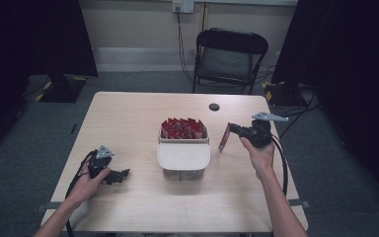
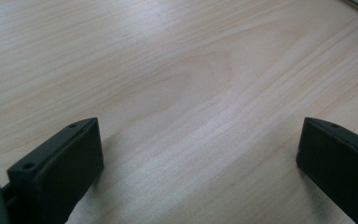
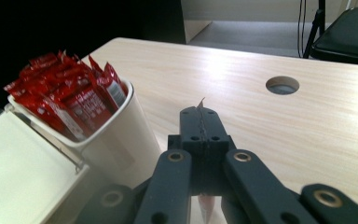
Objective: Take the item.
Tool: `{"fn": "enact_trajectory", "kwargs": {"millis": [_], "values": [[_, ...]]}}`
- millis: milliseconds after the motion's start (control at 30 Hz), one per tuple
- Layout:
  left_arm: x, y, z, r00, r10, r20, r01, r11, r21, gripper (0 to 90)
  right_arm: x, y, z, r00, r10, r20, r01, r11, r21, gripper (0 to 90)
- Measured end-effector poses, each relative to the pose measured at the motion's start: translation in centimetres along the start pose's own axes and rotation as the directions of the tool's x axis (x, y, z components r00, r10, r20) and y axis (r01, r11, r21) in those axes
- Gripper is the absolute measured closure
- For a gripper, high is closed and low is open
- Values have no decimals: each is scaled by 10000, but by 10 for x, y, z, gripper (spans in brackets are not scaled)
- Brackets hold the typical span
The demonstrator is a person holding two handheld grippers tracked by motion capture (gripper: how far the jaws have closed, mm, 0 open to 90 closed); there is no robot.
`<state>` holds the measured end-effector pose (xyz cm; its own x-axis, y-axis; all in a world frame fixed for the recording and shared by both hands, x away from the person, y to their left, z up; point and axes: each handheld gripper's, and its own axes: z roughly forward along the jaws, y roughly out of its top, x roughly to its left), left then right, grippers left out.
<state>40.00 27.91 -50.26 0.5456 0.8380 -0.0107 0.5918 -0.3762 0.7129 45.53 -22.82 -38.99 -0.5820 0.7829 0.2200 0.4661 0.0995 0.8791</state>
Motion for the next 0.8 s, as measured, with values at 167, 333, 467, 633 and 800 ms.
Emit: {"fn": "enact_trajectory", "kwargs": {"millis": [167,333,467,633,800], "values": [[0,0,0,10000,12,3,-12,10000,14,0,2,-5,1,9999,-94,-87,94,9999,64,900],[0,0,0,10000,-2,0,2,10000,-1,0,3,-8,-4,9999,-34,-109,35,9999,104,900],[0,0,0,10000,-2,2,2,10000,0,0,6,-14,-13,10000,20,-21,-20,9997,252,900],[0,0,0,10000,4,7,-4,10000,5,0,10,-17,-18,10000,-55,-29,56,9993,376,900],[0,0,0,10000,18,24,-18,10000,5,0,17,-21,-22,9995,-312,-83,316,9980,553,900]]}}
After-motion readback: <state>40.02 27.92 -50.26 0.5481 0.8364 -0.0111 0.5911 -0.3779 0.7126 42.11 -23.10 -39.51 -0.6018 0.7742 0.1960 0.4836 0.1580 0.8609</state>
